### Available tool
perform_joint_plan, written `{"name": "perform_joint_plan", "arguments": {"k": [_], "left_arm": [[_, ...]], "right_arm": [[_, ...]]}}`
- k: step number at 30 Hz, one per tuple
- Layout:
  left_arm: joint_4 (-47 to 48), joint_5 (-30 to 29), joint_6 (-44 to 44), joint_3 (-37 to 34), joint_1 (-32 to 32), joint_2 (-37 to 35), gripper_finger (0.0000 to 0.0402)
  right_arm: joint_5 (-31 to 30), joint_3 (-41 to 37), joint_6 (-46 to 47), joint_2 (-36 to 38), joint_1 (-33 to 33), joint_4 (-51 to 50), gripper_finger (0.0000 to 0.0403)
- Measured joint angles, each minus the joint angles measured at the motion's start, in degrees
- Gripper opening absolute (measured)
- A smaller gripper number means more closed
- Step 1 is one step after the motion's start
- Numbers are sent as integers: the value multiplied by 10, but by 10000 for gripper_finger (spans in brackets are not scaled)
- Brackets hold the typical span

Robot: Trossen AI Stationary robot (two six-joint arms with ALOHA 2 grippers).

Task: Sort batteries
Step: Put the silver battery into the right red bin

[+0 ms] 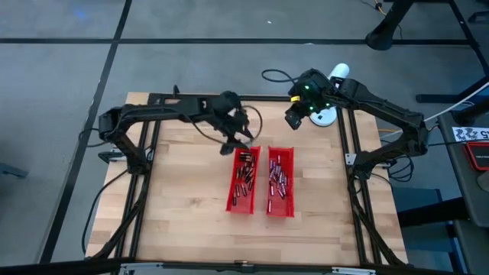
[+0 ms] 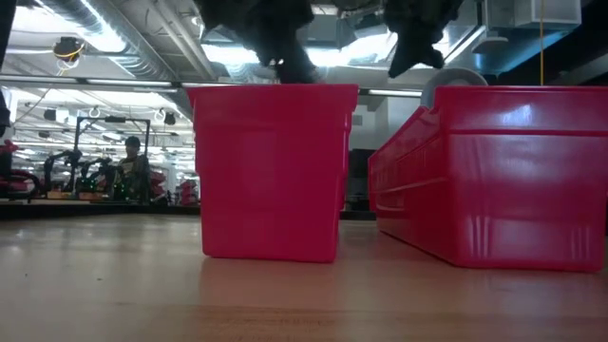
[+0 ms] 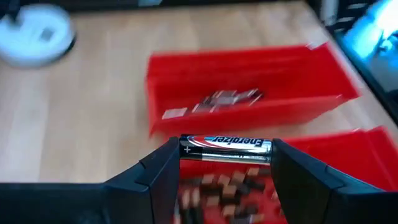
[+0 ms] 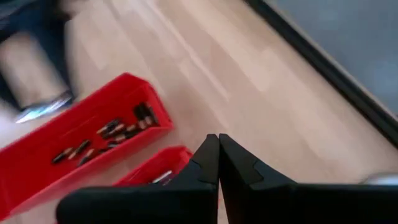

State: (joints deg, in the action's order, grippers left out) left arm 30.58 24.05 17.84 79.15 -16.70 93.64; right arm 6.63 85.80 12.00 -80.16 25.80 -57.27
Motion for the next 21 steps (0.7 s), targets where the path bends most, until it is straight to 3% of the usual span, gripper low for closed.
{"name": "perform_joint_plan", "arguments": {"k": [4,9,15,21], "left_arm": [[-70,2,-3,0,41,12,205],[-189,-12,-98,0,83,38,205],[-354,-105,-225,0,136,103,205],[-363,-209,-272,0,180,159,205]], "right_arm": [[-64,0,38,23,-25,-15,5],[-105,0,44,63,-76,-14,5],[-137,0,25,96,-132,-39,5],[-143,-2,14,126,-176,-99,5]]}}
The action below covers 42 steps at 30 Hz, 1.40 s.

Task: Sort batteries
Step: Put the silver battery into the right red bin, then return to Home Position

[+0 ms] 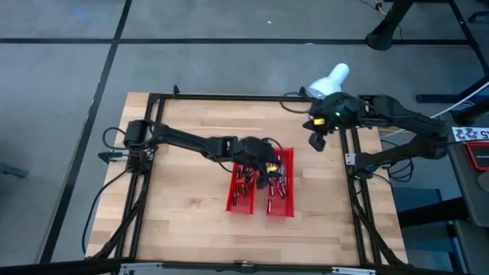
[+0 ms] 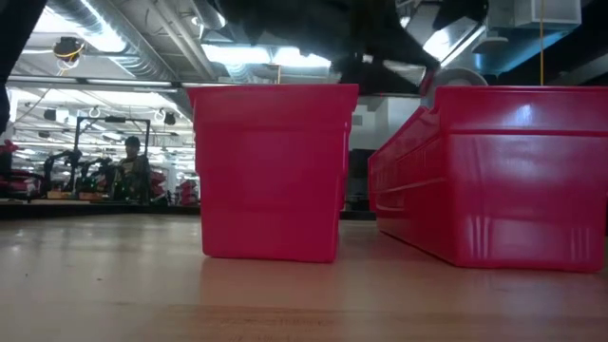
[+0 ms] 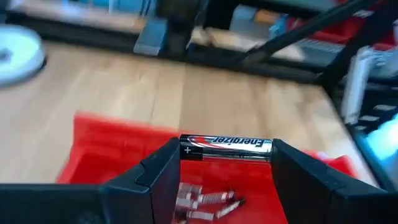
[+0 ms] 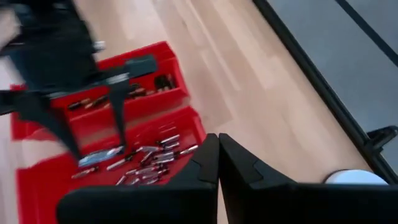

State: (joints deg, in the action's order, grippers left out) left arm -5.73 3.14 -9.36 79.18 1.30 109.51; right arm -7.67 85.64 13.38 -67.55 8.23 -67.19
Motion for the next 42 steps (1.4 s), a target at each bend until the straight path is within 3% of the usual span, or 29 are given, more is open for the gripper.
{"name": "perform_joint_plan", "arguments": {"k": [6,10,19,29,42], "left_arm": [[9,-56,-31,0,15,26,208],[38,-81,-4,0,22,32,211],[69,-85,50,0,21,33,213],[79,-71,63,0,24,33,215],[85,-98,90,0,41,33,287]], "right_arm": [[-8,-43,-2,37,-35,22,5],[0,-89,13,57,-47,53,5],[7,-152,79,68,-50,106,5],[8,-161,128,67,-50,183,5],[8,-161,148,67,-50,192,5]]}}
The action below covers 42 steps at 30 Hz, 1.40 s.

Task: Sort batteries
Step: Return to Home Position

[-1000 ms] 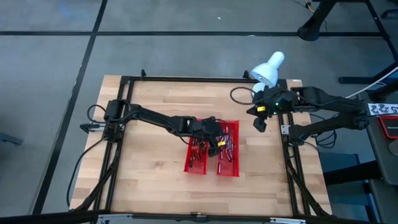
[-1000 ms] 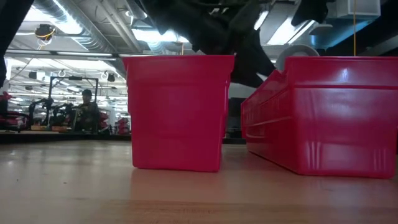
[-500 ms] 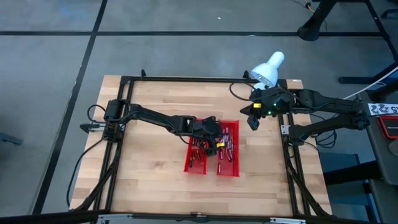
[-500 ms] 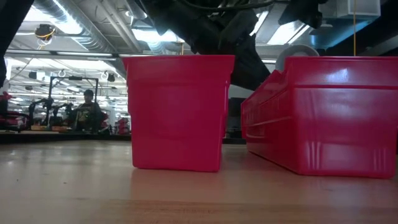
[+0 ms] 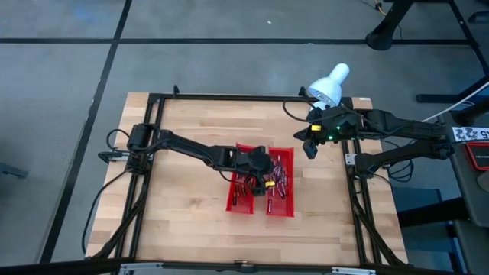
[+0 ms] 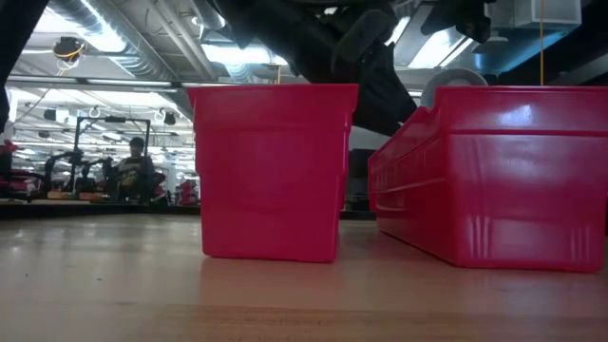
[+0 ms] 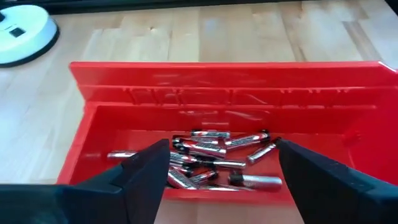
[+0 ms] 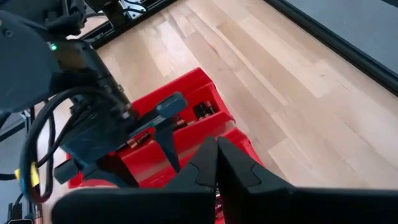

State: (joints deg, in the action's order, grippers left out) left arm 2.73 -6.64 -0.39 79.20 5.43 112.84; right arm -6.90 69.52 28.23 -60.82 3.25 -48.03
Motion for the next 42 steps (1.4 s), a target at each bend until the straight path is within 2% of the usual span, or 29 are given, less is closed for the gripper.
{"name": "perform_joint_plan", "arguments": {"k": [3,7,16,23,28,42], "left_arm": [[1,-1,0,0,3,-1,294],[-5,-2,-55,0,0,-23,296],[12,-2,-52,0,-28,-91,296],[70,-2,-52,0,-45,-154,296],[134,-2,-52,0,-55,-196,296],[233,-2,-44,0,-61,-304,223]], "right_arm": [[0,0,0,0,0,1,5],[0,0,1,0,0,-9,5],[-16,0,12,0,-22,-24,5],[-17,0,15,0,-46,-44,5],[-58,0,16,2,-62,-63,5],[-66,0,-2,29,-63,-39,5]]}}
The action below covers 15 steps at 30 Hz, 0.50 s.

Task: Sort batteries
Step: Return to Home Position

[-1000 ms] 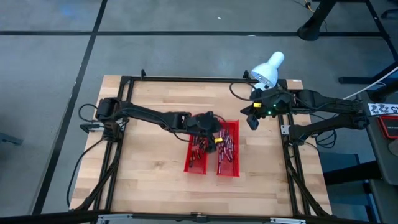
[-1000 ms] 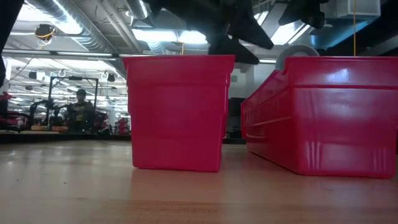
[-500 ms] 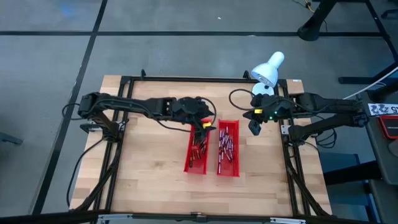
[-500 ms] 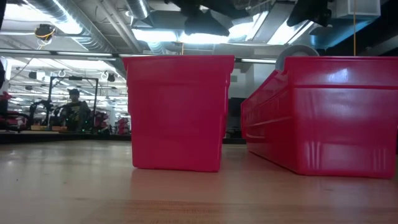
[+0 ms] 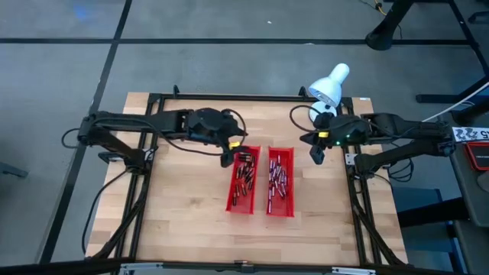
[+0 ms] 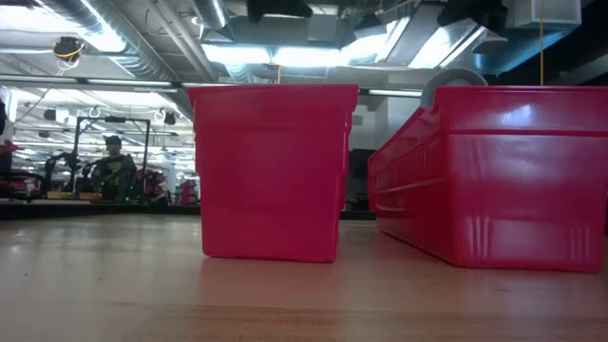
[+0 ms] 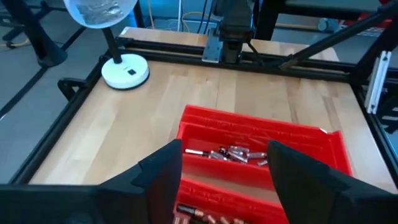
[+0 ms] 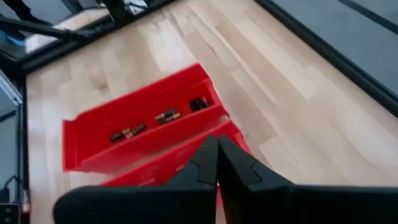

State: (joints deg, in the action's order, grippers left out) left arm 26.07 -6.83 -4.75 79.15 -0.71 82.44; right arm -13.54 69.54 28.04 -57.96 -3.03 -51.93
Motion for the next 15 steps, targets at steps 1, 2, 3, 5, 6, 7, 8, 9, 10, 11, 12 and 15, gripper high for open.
{"name": "perform_joint_plan", "arguments": {"k": [1,2,3,5,6,7,8,9,10,11,12,15], "left_arm": [[7,0,0,0,0,-6,218],[13,0,0,0,1,-13,212],[21,0,0,0,2,-20,207],[27,0,0,-6,5,-36,197],[17,0,0,-16,7,-46,192],[6,0,0,-32,10,-59,187],[-5,0,-2,-49,12,-70,182],[-19,0,-6,-69,14,-84,177],[-32,1,-10,-92,15,-99,172],[-43,1,-16,-114,16,-113,167],[-56,1,-24,-137,15,-131,163],[-92,0,-39,-199,10,-183,149]], "right_arm": [[0,0,0,2,0,6,5],[2,0,-2,3,0,12,5],[6,0,-7,3,0,22,5],[14,0,-20,4,1,44,5],[17,0,-30,4,1,53,5],[17,0,-38,4,1,63,5],[17,0,-46,5,1,75,5],[17,0,-56,5,1,85,5],[17,0,-62,5,1,94,5],[17,0,-68,5,1,103,5],[17,0,-73,5,1,113,5],[17,0,-77,5,1,128,5]]}}
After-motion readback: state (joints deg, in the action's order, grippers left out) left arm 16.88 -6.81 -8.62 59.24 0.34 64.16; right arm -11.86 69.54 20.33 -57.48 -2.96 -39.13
